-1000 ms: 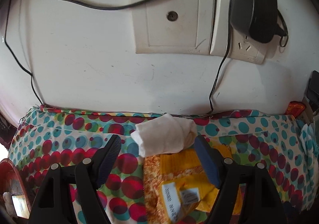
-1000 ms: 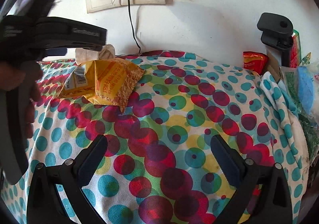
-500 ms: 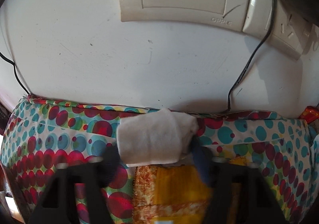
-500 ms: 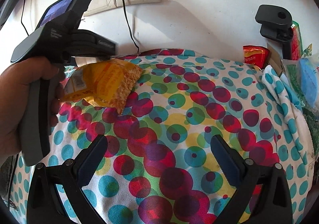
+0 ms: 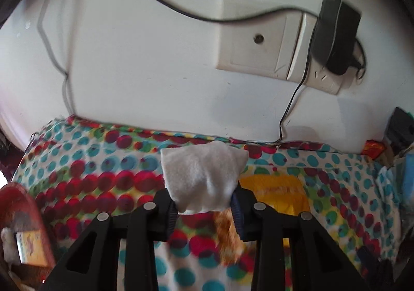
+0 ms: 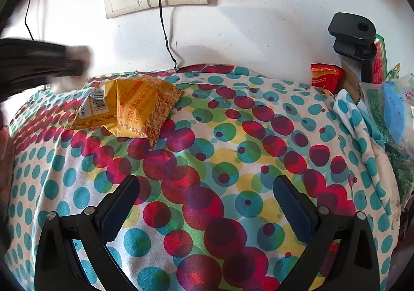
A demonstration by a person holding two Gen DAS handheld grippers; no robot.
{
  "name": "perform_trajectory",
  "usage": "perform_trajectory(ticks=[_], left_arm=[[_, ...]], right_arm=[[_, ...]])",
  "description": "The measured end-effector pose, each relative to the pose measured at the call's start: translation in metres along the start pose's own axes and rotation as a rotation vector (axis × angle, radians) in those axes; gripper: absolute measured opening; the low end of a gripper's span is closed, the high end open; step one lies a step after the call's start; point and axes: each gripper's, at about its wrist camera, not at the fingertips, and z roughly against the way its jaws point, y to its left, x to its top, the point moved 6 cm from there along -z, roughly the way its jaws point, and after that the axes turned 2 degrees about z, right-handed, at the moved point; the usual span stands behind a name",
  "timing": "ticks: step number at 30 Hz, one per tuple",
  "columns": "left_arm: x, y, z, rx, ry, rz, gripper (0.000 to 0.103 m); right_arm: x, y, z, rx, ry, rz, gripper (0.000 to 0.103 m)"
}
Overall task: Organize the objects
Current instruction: 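Carry the tissue bundle with the left gripper into the red tray and release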
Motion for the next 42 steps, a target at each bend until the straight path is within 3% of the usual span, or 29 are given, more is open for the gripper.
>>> perform_trajectory(ticks=[5, 9, 14, 20, 26, 40, 42], left_arm=[[-0.025, 0.034, 0.063, 0.018, -0.032, -0.038, 0.035], [-0.050, 0.101, 0.124, 0.053, -0.041, 0.052, 0.035], [-0.081, 0.194, 0.158, 0.202, -0.017, 0.117, 0.035], [-0.110, 0.247, 0.183, 0.258, -0.010, 0.164, 0.035], [-0.122, 0.259, 0.175, 0.271, 0.003, 0.186, 0.035], [-0.091, 0.283, 0.109, 0.378, 0.108, 0.179, 0.036], [-0.092, 0.286, 0.104, 0.393, 0.122, 0.194, 0.041]], right_arm=[[0.002, 0.001, 0.001, -0.012, -0.002, 0.011, 0.103], [0.003, 0.003, -0.001, -0.022, 0.003, 0.026, 0.103], [0.004, 0.007, -0.002, -0.031, 0.006, 0.042, 0.103], [0.004, 0.008, -0.003, -0.024, 0.002, 0.047, 0.103], [0.002, 0.010, -0.003, -0.035, 0.002, 0.059, 0.103], [0.000, 0.011, -0.002, -0.039, -0.003, 0.071, 0.103], [0.001, 0.013, -0.002, -0.038, -0.002, 0.078, 0.103]])
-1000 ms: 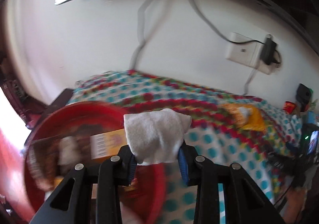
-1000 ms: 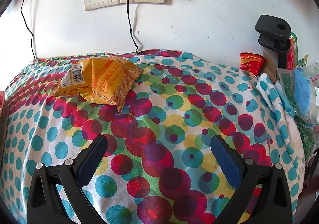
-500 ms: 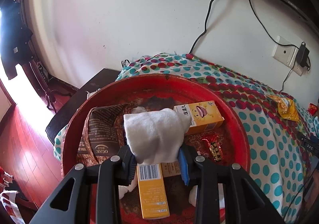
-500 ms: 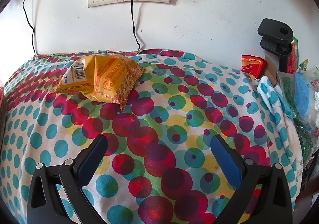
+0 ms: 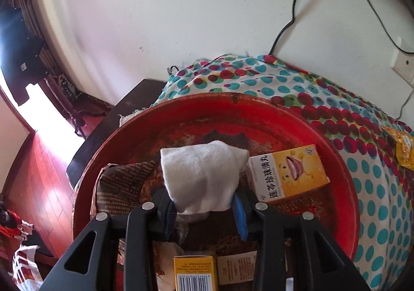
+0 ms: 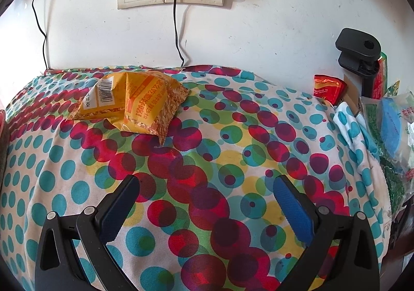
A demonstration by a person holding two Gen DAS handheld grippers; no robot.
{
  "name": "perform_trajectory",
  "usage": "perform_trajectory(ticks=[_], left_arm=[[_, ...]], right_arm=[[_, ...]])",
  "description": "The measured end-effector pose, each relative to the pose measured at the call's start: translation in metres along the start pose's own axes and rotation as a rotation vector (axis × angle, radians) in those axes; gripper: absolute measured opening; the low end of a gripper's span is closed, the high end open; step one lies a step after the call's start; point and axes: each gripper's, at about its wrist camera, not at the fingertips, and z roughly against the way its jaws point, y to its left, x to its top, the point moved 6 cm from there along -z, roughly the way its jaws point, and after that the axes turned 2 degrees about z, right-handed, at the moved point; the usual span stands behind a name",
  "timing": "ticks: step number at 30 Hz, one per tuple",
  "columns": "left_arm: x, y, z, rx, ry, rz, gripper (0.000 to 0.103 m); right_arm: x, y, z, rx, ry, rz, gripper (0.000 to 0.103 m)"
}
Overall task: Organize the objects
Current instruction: 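Carry the tissue bundle with the left gripper into the red tray and release, then grasp the yellow snack bag with the right gripper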
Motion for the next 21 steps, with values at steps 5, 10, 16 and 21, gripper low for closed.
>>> perform_trajectory(ticks=[5, 10, 16, 21], left_arm=[[-0.006, 0.000, 0.012, -0.051, -0.025, 0.021, 0.060], [-0.032, 0.007, 0.060, -0.101, -0.152, 0.059, 0.075], [-0.152, -0.004, 0.151, -0.243, -0.281, 0.077, 0.077], [-0.227, -0.023, 0.169, -0.321, -0.300, 0.051, 0.077]], right_arm=[[0.001, 0.003, 0.000, -0.015, 0.000, 0.021, 0.103], [0.002, 0.002, -0.001, -0.031, 0.007, 0.027, 0.103], [0.002, 0.005, -0.001, -0.011, 0.003, 0.039, 0.103], [0.002, 0.015, 0.002, 0.043, -0.012, 0.078, 0.103]])
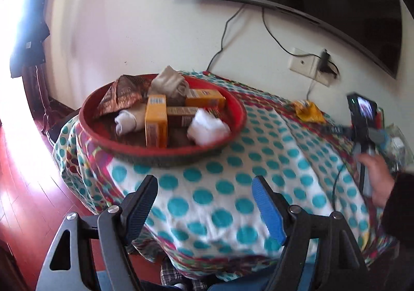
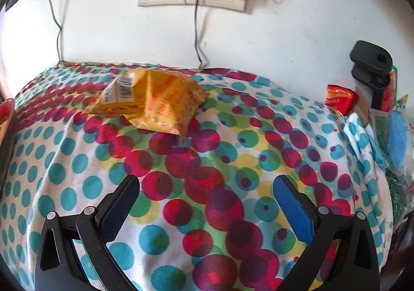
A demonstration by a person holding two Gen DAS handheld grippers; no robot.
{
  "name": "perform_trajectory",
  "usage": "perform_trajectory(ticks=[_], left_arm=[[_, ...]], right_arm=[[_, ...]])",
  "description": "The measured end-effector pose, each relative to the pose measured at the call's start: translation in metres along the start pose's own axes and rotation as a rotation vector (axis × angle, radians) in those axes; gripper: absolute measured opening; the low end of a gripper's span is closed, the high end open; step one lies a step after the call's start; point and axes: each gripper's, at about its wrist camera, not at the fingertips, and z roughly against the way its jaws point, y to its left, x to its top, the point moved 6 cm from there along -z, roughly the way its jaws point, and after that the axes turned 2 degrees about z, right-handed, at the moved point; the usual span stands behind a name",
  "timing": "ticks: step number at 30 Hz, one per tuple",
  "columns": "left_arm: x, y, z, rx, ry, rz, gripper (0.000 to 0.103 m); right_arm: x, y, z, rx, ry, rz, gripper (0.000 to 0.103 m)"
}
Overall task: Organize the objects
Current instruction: 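Grasp the yellow snack bag with the right gripper, then carry the yellow snack bag with the right gripper into the red tray and release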
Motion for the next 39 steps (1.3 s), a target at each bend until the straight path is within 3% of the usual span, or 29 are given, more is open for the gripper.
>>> perform_trajectory(ticks=[4, 8, 11, 13, 18, 22, 25, 28, 29, 30, 31, 37, 39], left_arm=[[0.001, -0.013, -0.001, -0.066, 0.016, -0.026, 0.078], [-0.004, -0.014, -0.002, -0.045, 0.010, -0.086, 0.078], [-0.005, -0.012, -0.002, -0.074, 0.019, -0.066, 0.077], [-0.005, -0.011, -0.003, -0.081, 0.023, -0.069, 0.078], [-0.010, -0.013, -0.011, -0.095, 0.060, -0.067, 0.077], [-0.020, -0.022, -0.020, -0.110, 0.106, -0.095, 0.078], [-0.024, -0.024, -0.023, -0.108, 0.123, -0.113, 0.078], [-0.023, -0.022, -0.022, -0.111, 0.115, -0.103, 0.078], [-0.023, -0.021, -0.023, -0.112, 0.114, -0.098, 0.078], [-0.022, -0.021, -0.023, -0.113, 0.114, -0.095, 0.078], [-0.021, -0.021, -0.024, -0.116, 0.115, -0.091, 0.078], [-0.023, -0.017, -0.027, -0.113, 0.135, -0.083, 0.077], [-0.021, -0.016, -0.025, -0.117, 0.132, -0.072, 0.078]], right_arm=[[0.001, 0.014, -0.002, -0.020, 0.036, 0.050, 0.103], [0.029, 0.036, 0.009, -0.046, -0.007, 0.157, 0.103], [0.050, 0.051, 0.001, -0.050, -0.002, 0.253, 0.102], [0.062, 0.052, -0.008, -0.033, 0.007, 0.256, 0.102], [0.074, 0.058, -0.034, 0.151, 0.077, 0.124, 0.102], [0.077, 0.070, -0.050, 0.086, 0.076, 0.129, 0.103], [0.078, 0.079, -0.070, 0.063, 0.115, 0.203, 0.103], [0.086, 0.079, -0.076, 0.124, 0.098, 0.206, 0.102], [0.087, 0.077, -0.078, 0.132, 0.097, 0.194, 0.100], [0.090, 0.075, -0.078, 0.133, 0.089, 0.184, 0.083], [0.092, 0.072, -0.077, 0.126, 0.075, 0.176, 0.074], [0.093, 0.072, -0.060, 0.113, 0.029, 0.173, 0.053], [0.088, 0.076, -0.048, 0.118, 0.012, 0.177, 0.052]])
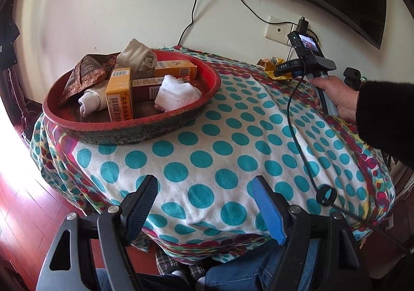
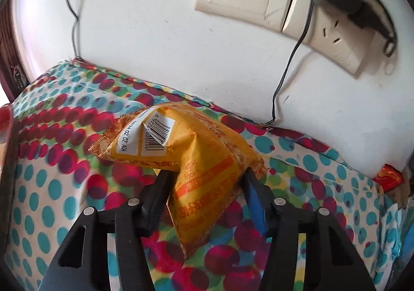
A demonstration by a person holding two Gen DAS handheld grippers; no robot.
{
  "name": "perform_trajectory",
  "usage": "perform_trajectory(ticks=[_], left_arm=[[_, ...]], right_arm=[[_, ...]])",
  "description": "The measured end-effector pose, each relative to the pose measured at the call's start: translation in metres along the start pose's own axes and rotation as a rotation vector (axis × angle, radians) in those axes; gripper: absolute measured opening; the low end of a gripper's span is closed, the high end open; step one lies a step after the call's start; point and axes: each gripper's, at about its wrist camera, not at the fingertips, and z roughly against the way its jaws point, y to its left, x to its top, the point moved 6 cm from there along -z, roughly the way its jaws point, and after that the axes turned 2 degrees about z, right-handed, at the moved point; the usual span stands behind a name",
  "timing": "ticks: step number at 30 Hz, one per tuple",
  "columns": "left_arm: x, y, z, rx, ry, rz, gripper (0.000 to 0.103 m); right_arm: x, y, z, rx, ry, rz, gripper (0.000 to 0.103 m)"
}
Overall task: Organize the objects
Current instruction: 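Carry the yellow snack bag with the right gripper into the red tray and release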
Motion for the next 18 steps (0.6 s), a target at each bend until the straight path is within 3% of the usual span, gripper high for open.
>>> perform_trajectory(ticks=[7, 18], left_arm=[[0.005, 0.010, 0.011, 0.059, -0.036, 0.033, 0.078], [0.012, 0.047, 0.025, 0.208, -0.068, 0.102, 0.077]], right_arm=[[-0.008, 0.031, 0.040, 0.028, -0.045, 0.089, 0.051], [-0.014, 0.157, 0.108, 0.201, -0.111, 0.240, 0.051]])
